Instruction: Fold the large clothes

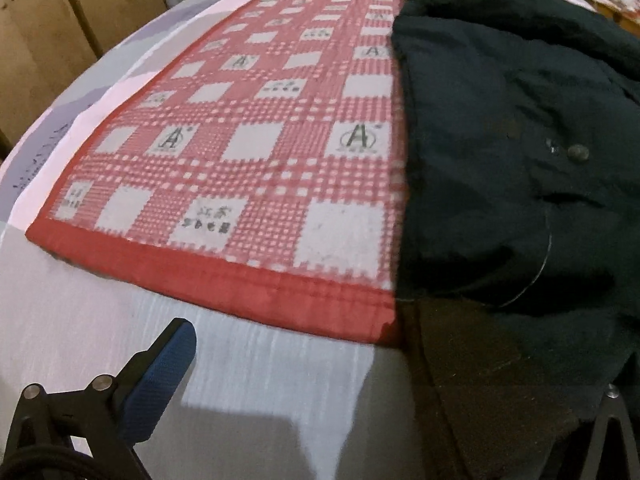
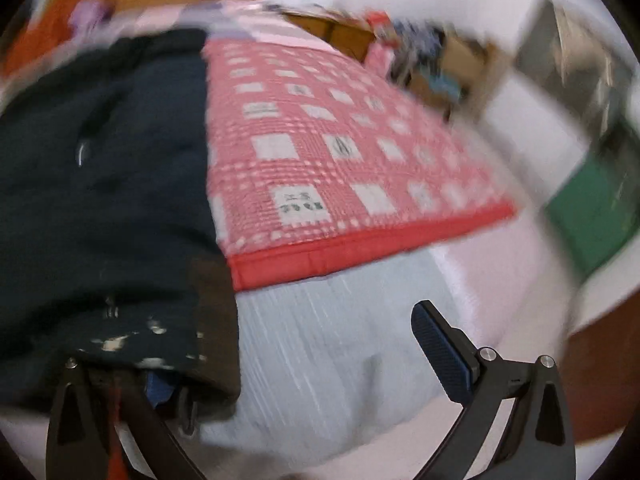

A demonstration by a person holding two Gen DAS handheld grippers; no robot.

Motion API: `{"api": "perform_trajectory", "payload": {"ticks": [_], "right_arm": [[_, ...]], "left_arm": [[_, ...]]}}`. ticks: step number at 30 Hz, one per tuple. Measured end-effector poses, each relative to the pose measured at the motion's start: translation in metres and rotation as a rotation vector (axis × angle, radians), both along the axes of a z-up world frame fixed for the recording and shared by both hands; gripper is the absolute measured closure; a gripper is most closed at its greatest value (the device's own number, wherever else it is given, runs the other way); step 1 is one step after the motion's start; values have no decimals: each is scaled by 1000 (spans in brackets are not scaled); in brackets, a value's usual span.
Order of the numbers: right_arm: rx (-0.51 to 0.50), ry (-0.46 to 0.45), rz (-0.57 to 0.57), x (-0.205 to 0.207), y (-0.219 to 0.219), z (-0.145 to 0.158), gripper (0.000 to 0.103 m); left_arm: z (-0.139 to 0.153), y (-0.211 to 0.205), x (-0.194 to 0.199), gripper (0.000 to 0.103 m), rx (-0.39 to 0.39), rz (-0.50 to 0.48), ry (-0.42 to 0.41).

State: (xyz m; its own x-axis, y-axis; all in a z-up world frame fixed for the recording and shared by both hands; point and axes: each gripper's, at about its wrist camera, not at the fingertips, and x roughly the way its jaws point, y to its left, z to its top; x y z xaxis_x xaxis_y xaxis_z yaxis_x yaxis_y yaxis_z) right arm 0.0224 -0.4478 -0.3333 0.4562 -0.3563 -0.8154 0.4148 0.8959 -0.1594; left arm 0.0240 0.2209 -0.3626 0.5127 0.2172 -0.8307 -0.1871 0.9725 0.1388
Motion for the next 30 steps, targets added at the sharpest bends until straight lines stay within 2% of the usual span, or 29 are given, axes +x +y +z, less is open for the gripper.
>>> {"api": "perform_trajectory", "payload": {"ticks": [3,7,9,12,13,14,17,18,19,20,21,22,23,24,27,30], "right_arm": [[-58,40,32,5,15,-5,1],[20,67,24,12,15,-19,1],[39,83,20,18,17,-27,1],[111,73,-2,20,12,-37,1],[127,68,-6,19,10,-39,1],[135,66,-5,19,10,-40,0],[185,98,-18,23,6,-41,0],[185,115,-23,25,7,-41,1],[168,128,-28,27,10,-39,4],[171,121,-20,26,13,-35,10],[173,103,-4,25,18,-30,37],[162,81,22,24,24,-23,53],[159,70,45,23,28,-18,75],[160,62,59,21,30,-15,83],[256,20,6,12,16,-10,84],[261,13,17,11,18,-4,88]], "left_arm": [[-7,-1,-1,0,-44,-16,17],[-14,-4,-5,0,-75,-22,-9],[-14,-5,-7,4,-84,-26,-16],[-11,-10,-6,24,-108,-56,-14],[-9,-13,-5,40,-125,-72,-12],[-8,-15,-4,50,-144,-83,-9],[-8,-16,-5,63,-193,-70,-5],[-8,-16,-5,65,-200,-67,-5],[-8,-18,-5,69,-195,-71,-3],[-6,-19,-6,77,-194,-74,0],[-5,-17,-8,80,-198,-77,6],[-3,-15,-10,84,-204,-84,9],[-1,-13,-14,84,-203,-93,14],[2,-12,-18,84,-200,-106,19],[16,-12,-24,87,-196,-135,5],[32,-11,-26,88,-209,-117,-21]]}}
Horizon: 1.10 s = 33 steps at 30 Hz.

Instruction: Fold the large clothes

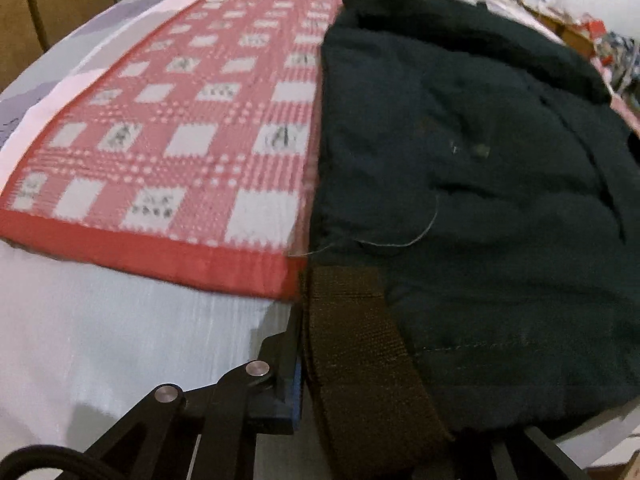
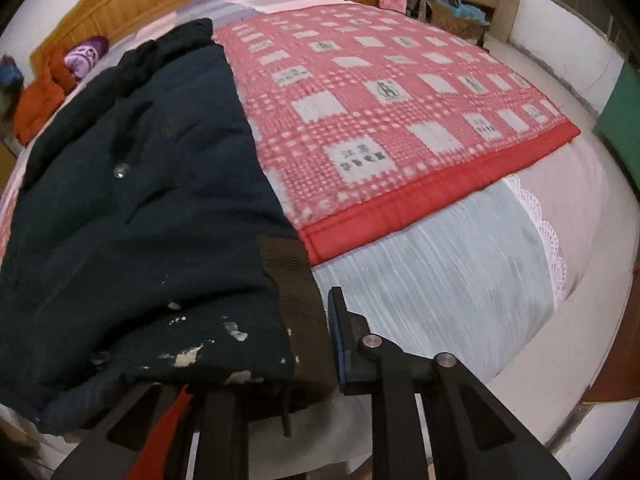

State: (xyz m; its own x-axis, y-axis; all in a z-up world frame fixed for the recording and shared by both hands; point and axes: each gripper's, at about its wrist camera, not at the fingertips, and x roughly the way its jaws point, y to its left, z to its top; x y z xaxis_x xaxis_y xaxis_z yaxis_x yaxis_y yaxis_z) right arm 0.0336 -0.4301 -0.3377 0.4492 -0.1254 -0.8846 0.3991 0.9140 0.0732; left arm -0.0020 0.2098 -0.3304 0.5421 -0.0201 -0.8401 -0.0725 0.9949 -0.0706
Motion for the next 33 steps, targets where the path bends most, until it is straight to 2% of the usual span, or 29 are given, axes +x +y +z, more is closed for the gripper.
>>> {"api": "perform_trajectory", "payload": {"ticks": [10,14,21,24,26,28,30,33], "right_arm": [[-16,-80,81,-13,2,65,90],[-14,-96,104,-25,0,91,91],[-8,-5,155,-71,4,118,91],[0,60,160,-102,5,136,91],[-1,105,168,-121,8,150,91],[-15,149,185,-140,11,173,91],[-24,166,180,-148,11,194,91],[-55,132,194,-137,11,226,91]], "left_arm": [[50,-6,-9,88,19,-44,-29],[66,-6,-20,88,21,-66,-16],[77,-2,-66,88,19,-82,102],[92,0,-94,88,23,-96,166],[104,6,-110,88,-2,-76,208],[117,7,-123,88,-3,-77,236],[130,8,-127,88,-15,-74,258],[147,3,-108,87,5,-99,223]]}}
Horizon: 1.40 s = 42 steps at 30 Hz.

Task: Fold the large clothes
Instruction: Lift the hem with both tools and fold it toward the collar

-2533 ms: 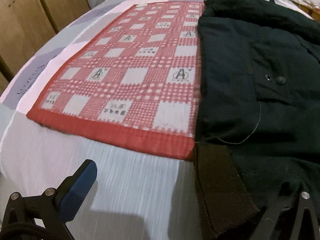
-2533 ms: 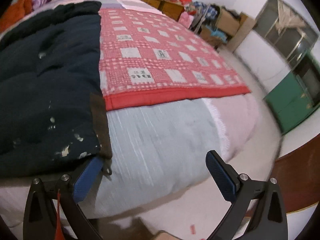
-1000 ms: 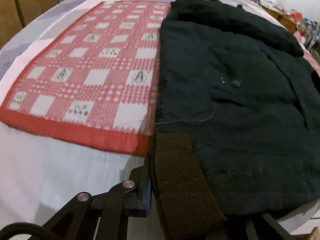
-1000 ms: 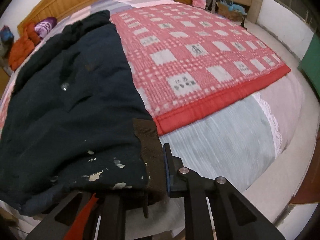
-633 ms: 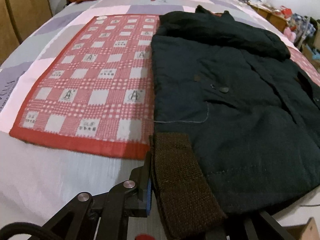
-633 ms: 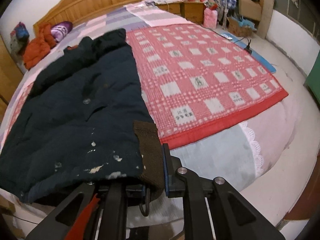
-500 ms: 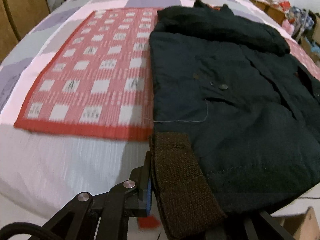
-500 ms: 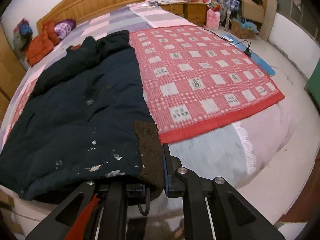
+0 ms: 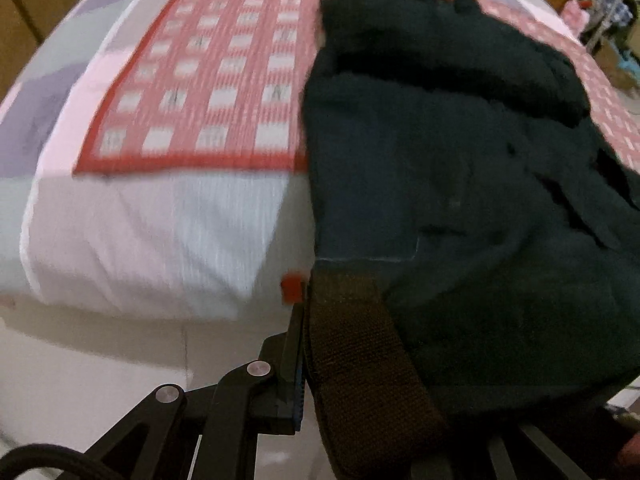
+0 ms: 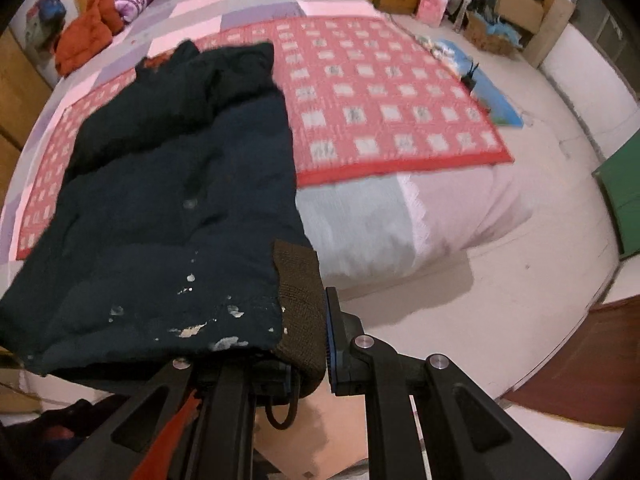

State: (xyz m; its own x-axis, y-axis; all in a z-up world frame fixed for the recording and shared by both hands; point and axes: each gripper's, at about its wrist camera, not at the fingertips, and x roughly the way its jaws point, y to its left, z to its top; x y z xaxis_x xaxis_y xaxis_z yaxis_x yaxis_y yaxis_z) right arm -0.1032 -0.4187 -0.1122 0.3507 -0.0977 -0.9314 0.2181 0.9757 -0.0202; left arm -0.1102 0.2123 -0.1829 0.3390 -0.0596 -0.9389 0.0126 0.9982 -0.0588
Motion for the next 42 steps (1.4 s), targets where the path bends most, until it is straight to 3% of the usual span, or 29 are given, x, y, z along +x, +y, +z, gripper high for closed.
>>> {"api": "perform_trajectory", "payload": {"ticks": [5,9,13,16,23,29,36,42], "right_arm": [[-26,-151,45,68,7,35,91],[-16,-274,82,141,1,52,91],[18,-342,99,230,-11,52,91],[48,-358,94,304,-24,37,91],[101,-269,33,465,-45,-29,91],[66,-156,-40,540,-46,-96,91],[-12,-43,-87,583,-48,-159,90],[-63,40,-97,601,-43,-201,89]], "left_arm": [[28,7,76,87,-27,51,-123],[47,7,158,87,-28,43,-188],[55,3,254,87,-41,54,-231],[46,-3,322,87,-40,79,-230],[-29,-14,462,87,1,120,-99],[-99,-27,533,87,40,124,20],[-155,-44,559,86,80,76,103],[-168,-58,565,82,143,-36,108]]}}
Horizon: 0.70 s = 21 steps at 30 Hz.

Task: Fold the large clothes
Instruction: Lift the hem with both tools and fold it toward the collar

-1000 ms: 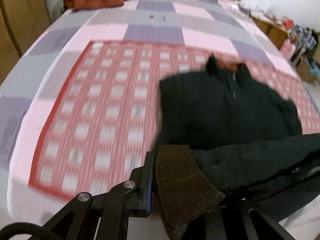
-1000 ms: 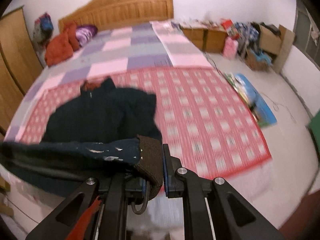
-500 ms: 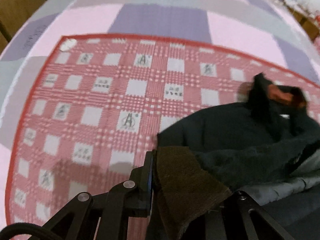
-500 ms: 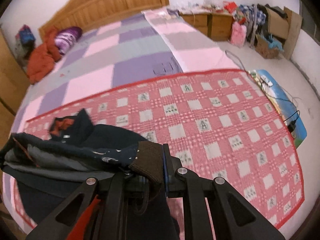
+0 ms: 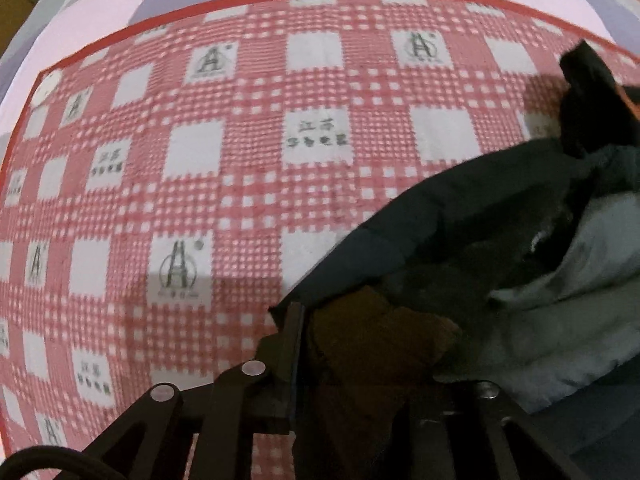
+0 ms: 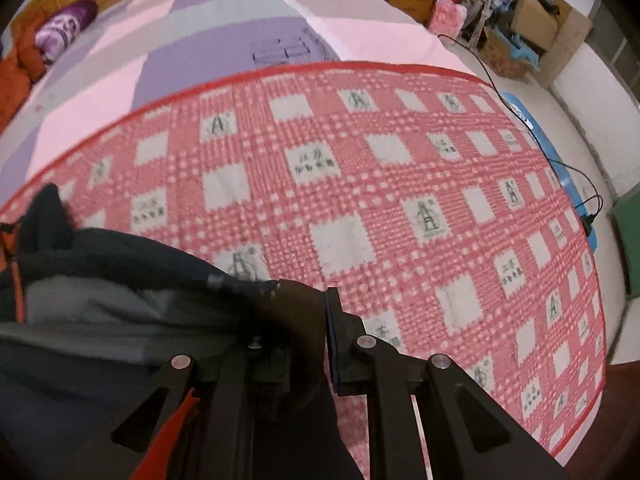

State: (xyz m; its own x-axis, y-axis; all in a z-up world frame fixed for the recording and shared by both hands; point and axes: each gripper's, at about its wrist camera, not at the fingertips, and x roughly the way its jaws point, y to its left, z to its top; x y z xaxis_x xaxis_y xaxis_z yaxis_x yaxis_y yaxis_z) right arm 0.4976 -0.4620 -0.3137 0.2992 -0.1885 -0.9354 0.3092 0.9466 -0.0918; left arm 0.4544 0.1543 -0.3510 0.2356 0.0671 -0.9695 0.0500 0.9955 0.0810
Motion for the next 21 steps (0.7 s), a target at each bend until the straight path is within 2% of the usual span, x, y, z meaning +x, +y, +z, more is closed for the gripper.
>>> {"api": "perform_trajectory", "payload": {"ticks": [3,6,8,10,11,12,14,16,17,18,19,20,21], "right_arm": [[-28,22,35,3,4,-4,87],[-66,35,120,4,8,8,83],[-98,16,199,1,11,26,72],[-116,-8,270,0,9,48,41],[-104,-15,291,1,6,58,36],[-85,-23,300,3,5,66,30],[-26,-52,321,6,1,87,28],[21,-54,323,9,-1,99,24],[6,-49,322,9,1,102,22],[-69,-48,318,9,6,105,17],[-187,-25,334,9,13,104,14],[-281,8,369,8,24,101,14],[-360,50,437,7,37,94,14]], "left_arm": [[8,-2,-2,72,34,-60,-9],[24,2,-5,65,1,-127,-14],[42,9,-7,64,-99,-184,-21],[58,20,-3,63,-204,-184,-25],[67,27,1,61,-269,-159,-23],[77,34,5,60,-338,-122,-30],[87,37,8,59,-400,-87,-35],[89,36,11,59,-408,-77,-25],[87,34,13,58,-400,-61,-12],[83,36,15,56,-397,-27,17],[68,40,19,48,-416,56,107],[59,42,21,43,-436,109,175],[50,46,23,43,-430,163,234]]}}
